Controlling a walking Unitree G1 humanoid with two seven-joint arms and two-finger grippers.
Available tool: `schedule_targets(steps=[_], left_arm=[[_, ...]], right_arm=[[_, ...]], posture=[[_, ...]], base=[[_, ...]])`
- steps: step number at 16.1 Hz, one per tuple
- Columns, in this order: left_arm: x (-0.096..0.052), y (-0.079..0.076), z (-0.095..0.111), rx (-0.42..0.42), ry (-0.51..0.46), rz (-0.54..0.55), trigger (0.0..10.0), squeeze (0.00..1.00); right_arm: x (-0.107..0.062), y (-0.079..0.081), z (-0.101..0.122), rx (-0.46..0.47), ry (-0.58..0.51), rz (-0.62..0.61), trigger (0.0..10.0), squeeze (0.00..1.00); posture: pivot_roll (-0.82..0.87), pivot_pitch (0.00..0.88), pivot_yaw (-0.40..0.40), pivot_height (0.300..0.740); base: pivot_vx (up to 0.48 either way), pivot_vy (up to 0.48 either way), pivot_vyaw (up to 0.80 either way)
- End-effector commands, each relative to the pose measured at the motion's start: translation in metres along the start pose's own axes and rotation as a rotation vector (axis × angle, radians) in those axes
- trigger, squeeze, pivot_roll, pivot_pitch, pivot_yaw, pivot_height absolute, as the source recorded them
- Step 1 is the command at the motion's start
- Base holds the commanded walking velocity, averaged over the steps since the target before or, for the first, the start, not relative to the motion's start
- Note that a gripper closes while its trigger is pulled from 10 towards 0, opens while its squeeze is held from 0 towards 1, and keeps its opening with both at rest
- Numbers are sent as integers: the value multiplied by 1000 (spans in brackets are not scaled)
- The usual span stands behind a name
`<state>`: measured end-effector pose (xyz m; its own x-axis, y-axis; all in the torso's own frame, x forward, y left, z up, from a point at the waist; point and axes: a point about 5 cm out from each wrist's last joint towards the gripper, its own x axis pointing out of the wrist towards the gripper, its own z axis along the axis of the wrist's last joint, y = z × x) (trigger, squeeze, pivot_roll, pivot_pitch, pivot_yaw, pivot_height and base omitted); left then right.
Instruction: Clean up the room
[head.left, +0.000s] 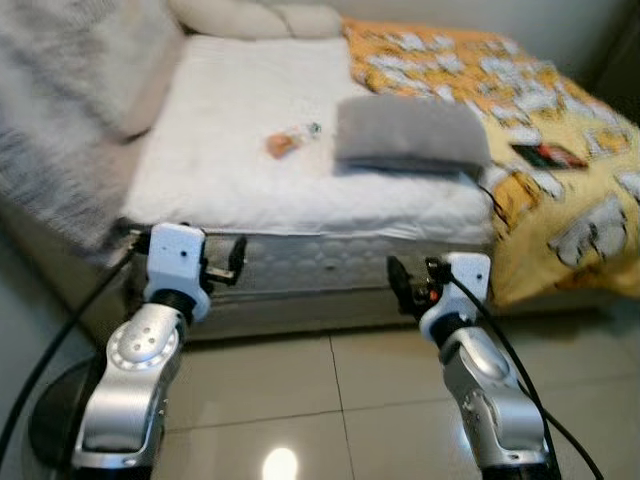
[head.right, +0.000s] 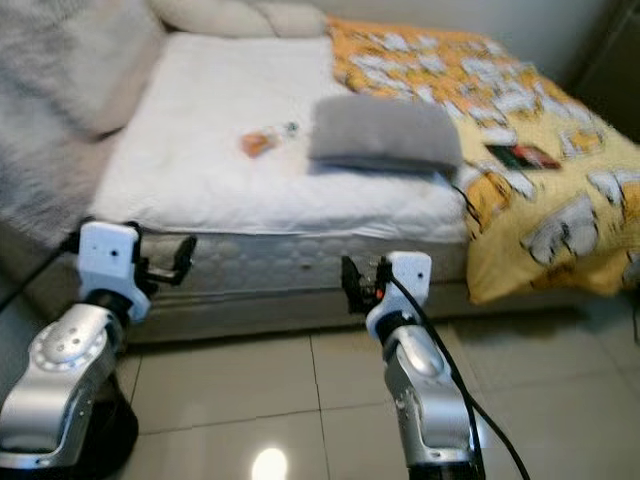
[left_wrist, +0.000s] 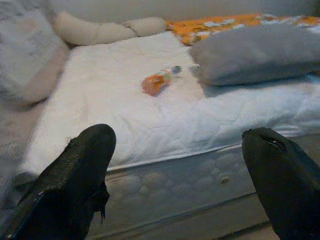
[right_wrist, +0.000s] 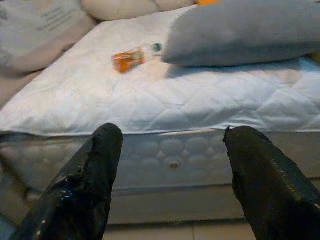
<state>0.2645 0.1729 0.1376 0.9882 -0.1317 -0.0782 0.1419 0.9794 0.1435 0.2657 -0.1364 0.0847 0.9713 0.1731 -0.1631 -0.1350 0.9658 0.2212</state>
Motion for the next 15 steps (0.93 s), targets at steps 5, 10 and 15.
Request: schedule_targets(steps=[5,10,15], left_arm=[[1,-4,3,15,-14,-26,10000,180],[1,-4,2,15,-8,-21,10000,184],[0,-6,1,14,-6,-27,10000,184]], right_arm=[[0,-3,1,-7,-1,-14,10000,0],[4,0,3,-55,6,25,10000,0],[4,-5,3,-24,2,-2,10000,0]], posture=[[67,0,-40,740],[71,0,-43,740],[67,0,-41,740]], base=[[412,0,0],[407,0,288],[401,0,320]])
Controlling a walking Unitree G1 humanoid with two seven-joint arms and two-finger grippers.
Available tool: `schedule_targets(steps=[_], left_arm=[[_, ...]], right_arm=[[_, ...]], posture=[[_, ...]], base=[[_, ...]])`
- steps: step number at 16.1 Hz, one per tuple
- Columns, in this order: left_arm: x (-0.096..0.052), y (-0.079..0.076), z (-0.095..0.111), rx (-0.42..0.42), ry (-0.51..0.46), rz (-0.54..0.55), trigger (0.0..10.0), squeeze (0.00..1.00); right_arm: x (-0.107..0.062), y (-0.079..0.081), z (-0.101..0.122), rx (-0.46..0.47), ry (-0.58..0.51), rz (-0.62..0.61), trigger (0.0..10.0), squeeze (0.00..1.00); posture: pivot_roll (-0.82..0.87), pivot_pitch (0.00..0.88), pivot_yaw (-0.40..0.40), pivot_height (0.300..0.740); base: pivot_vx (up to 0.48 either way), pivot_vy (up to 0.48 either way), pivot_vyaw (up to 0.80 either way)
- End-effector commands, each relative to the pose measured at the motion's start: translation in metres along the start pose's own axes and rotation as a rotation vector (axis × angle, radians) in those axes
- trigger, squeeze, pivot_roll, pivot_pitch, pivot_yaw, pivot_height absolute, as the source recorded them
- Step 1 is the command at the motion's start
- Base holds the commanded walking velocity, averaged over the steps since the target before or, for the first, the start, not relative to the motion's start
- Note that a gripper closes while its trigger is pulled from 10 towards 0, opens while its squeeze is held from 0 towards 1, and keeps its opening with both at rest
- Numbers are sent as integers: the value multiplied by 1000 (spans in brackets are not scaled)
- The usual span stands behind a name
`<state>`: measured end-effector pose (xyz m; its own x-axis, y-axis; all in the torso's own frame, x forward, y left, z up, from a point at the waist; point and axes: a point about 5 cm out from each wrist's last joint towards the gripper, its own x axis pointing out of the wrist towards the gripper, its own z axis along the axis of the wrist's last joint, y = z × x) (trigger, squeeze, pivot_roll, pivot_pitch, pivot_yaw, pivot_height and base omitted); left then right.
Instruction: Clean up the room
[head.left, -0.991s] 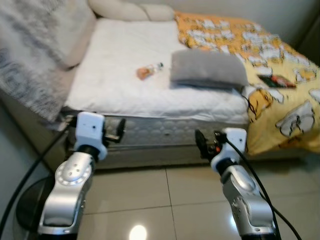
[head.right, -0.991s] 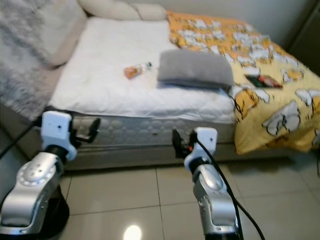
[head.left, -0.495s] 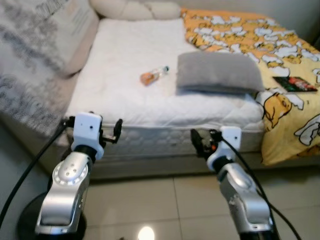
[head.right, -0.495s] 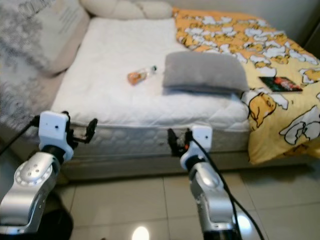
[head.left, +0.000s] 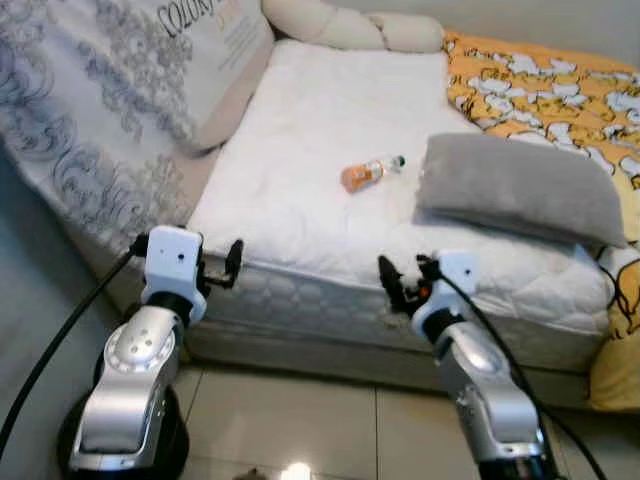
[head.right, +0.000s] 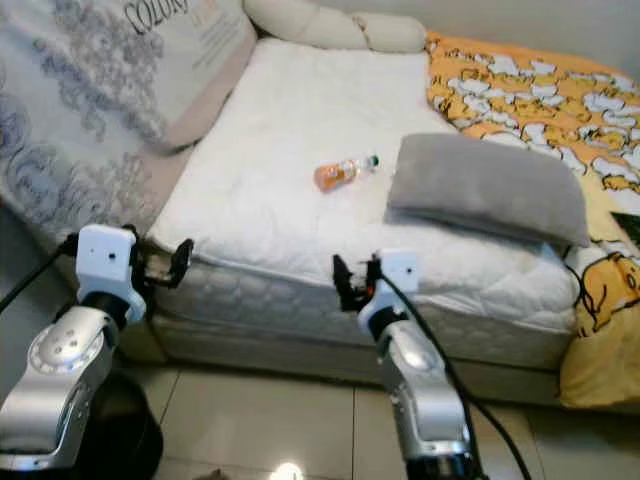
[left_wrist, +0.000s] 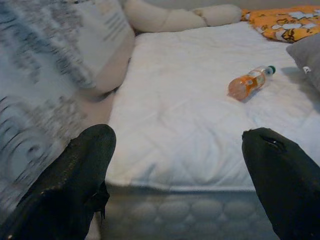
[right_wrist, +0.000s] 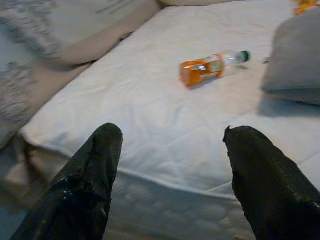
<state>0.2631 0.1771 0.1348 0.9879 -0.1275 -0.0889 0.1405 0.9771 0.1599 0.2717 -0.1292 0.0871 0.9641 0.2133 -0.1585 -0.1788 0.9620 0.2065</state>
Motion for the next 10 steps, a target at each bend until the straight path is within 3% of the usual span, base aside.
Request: schedule_targets(steps=[1,8,10], left_arm=[[2,-9,5,-2,-17,-31,10000,184],[2,-10,3,-1,-13,-36,10000,184],[1,-11,3,0,-12,-39,10000,192]], right_arm=[[-3,-12,1,-4,-2,-43,10000,0],[-2,-10,1,-7,3,-32,10000,0],[-2,-9,1,0,3,-29,10000,0]], posture=[[66,0,-41,740],[69,0,-46,740],[68,0,-46,740]], base=[[401,0,0],[392,0,0],[386,0,-800]])
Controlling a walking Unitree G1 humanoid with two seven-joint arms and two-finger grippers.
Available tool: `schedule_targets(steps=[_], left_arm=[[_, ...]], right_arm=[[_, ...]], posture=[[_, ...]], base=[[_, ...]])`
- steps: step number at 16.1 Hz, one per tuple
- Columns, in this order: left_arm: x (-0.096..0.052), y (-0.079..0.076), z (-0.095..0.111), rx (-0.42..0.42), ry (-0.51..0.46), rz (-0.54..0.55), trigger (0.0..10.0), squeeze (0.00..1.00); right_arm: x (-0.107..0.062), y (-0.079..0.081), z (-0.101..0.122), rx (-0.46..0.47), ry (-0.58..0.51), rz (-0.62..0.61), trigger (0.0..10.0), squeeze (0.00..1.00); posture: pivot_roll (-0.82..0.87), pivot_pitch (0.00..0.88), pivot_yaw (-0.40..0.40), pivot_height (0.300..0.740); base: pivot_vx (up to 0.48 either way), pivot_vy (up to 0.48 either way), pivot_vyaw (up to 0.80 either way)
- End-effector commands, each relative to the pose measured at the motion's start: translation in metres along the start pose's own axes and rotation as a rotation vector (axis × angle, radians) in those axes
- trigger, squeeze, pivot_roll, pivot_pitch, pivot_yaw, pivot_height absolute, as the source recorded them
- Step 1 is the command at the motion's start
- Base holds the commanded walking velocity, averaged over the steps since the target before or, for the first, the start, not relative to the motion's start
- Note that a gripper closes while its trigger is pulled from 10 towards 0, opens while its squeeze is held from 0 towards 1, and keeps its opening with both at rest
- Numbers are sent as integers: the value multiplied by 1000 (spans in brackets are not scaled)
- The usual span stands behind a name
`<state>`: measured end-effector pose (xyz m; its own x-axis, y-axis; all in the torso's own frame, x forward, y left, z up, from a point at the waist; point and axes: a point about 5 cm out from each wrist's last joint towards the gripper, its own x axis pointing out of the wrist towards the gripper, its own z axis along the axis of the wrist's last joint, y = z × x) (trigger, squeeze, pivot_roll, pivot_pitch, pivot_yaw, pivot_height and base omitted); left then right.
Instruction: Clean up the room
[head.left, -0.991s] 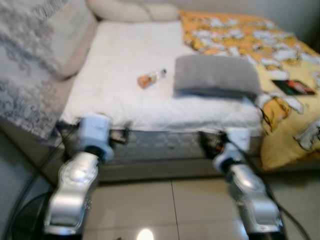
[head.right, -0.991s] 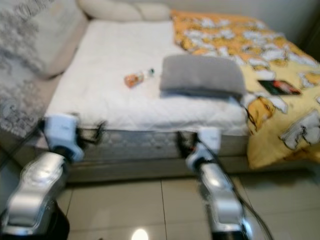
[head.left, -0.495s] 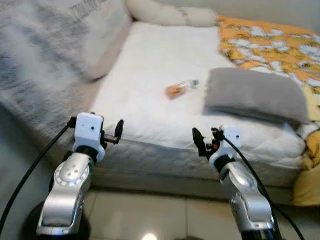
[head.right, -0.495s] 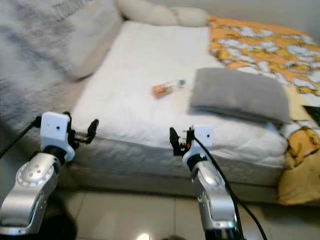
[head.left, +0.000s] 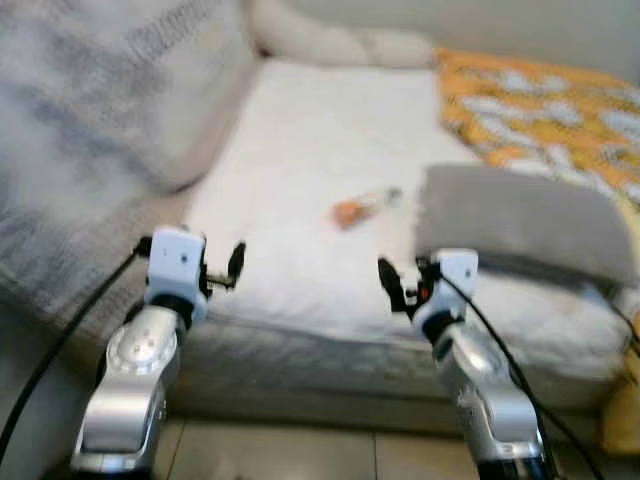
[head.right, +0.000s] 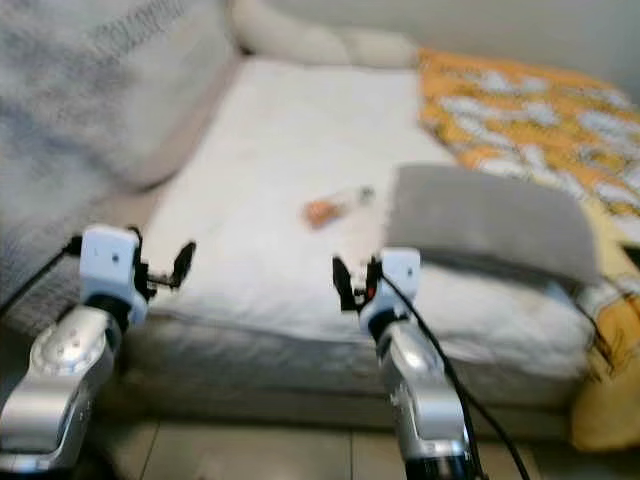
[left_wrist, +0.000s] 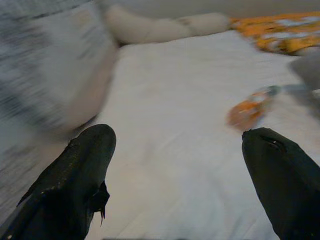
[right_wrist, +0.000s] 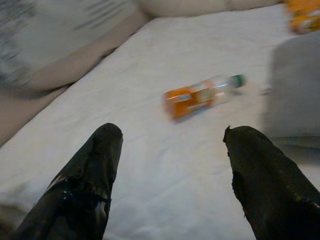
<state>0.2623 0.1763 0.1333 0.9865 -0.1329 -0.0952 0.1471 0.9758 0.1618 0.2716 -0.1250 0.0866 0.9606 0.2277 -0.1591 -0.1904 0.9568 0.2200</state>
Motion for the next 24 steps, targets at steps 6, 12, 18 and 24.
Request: schedule_targets(steps=[6,12,18,24], left_arm=[[1,-9,3,2,-15,-44,10000,184],[0,-9,2,11,-8,-59,10000,184],[2,-10,-1,-2,4,-133,10000,180],[3,-3,-8,25,46,-147,10000,188]], right_arm=[[-6,-13,1,-18,-1,-43,10000,0],[-8,-13,0,-12,-3,-53,10000,0],[-10,-16,1,-3,-13,-69,10000,0],[-13,-14,2,2,-23,-58,10000,0]], posture=[[66,0,-44,740],[61,0,-35,740],[51,0,-25,740],[41,0,-14,740]], base=[[386,0,-267],[380,0,-469],[296,0,-133],[0,0,0]])
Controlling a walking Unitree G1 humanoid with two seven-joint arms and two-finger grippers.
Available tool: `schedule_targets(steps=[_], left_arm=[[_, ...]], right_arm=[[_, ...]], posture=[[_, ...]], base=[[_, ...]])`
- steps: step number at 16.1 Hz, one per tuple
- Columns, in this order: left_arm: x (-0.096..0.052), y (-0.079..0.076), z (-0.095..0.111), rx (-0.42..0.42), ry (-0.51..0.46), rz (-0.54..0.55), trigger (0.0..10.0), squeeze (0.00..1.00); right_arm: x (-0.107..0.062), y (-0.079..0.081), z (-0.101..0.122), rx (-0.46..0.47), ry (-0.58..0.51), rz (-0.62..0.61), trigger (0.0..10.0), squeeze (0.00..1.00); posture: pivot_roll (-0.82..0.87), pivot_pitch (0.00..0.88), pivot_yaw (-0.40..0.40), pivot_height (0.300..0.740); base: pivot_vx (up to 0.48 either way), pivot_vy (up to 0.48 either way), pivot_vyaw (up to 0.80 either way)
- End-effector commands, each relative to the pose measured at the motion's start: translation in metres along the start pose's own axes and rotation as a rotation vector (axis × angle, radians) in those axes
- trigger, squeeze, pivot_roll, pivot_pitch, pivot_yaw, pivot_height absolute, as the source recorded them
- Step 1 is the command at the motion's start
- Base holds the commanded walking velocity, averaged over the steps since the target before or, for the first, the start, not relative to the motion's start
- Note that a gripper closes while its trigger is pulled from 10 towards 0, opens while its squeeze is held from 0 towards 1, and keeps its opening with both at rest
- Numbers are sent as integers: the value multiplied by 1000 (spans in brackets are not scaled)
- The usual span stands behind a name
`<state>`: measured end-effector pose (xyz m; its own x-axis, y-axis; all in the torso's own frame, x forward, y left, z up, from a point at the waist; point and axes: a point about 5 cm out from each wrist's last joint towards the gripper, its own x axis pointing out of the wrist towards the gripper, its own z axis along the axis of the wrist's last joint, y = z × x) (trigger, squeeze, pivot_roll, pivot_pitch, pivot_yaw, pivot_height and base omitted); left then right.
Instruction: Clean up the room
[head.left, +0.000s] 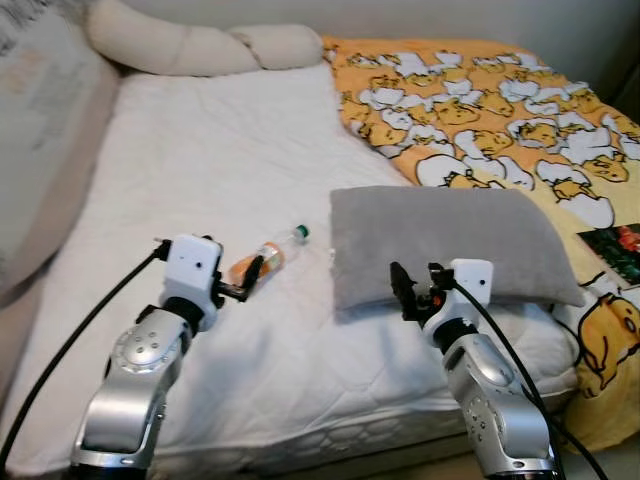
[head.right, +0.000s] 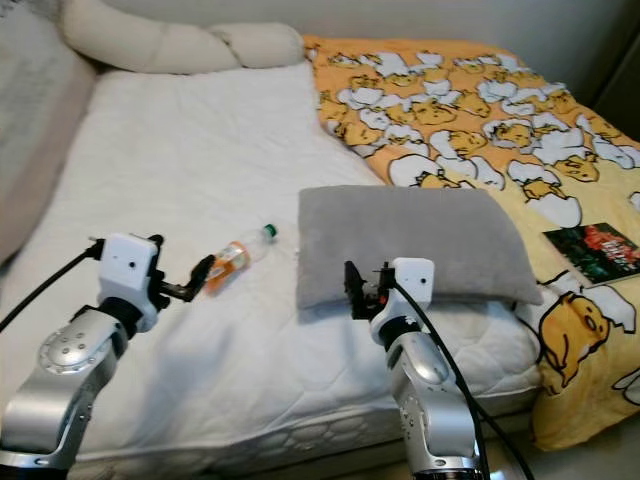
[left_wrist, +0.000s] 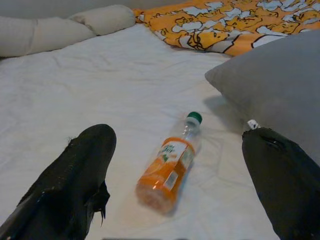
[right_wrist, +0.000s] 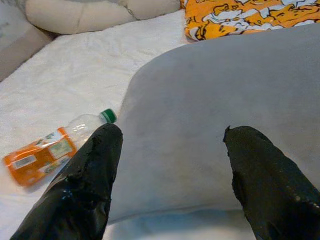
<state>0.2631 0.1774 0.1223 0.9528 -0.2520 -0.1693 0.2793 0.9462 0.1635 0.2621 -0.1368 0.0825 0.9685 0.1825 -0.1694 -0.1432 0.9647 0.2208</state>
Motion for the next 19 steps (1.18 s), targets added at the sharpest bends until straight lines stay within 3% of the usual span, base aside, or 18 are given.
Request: schedule_targets(steps=[1,4,6,7,8,10,11,13,14,19], left_arm=[[3,-1,1,13,4,-21,10000,192],[5,-1,0,16,15,-37,10000,247],[6,-2,0,0,17,-48,10000,525],[6,-2,0,0,18,-48,10000,525],[8,-4,0,7,21,-47,10000,408],[11,-10,0,-33,15,-88,10000,396],[15,-15,-1,-69,12,-144,10000,1000],[27,-16,-4,-50,33,-207,10000,1000],[42,-10,-7,-41,43,-252,10000,1000],[85,8,-12,17,123,-322,10000,1000]], right_arm=[[-1,-4,6,-3,-25,-9,10000,0],[0,-3,7,9,-29,1,10000,0],[0,-3,7,7,-29,0,10000,0],[0,-3,7,6,-30,1,10000,0],[0,-3,7,5,-29,1,10000,0],[1,-3,7,-1,-22,5,10000,0],[2,-4,8,-26,-13,17,10000,0],[4,-8,12,-75,-11,49,10000,0],[4,-15,18,-117,-11,78,10000,0],[-7,-27,34,-226,12,183,10000,0]], posture=[[40,0,-12,740],[36,0,-8,740],[34,0,-8,740],[35,0,-7,740],[37,0,-10,740],[38,0,-14,740],[38,0,-16,740],[26,0,-17,740],[17,0,-16,740],[-91,0,6,740]], base=[[0,0,0],[0,0,0],[0,0,0],[0,0,0],[0,0,0],[0,0,0],[0,0,0],[0,0,0],[0,0,0],[0,0,0]])
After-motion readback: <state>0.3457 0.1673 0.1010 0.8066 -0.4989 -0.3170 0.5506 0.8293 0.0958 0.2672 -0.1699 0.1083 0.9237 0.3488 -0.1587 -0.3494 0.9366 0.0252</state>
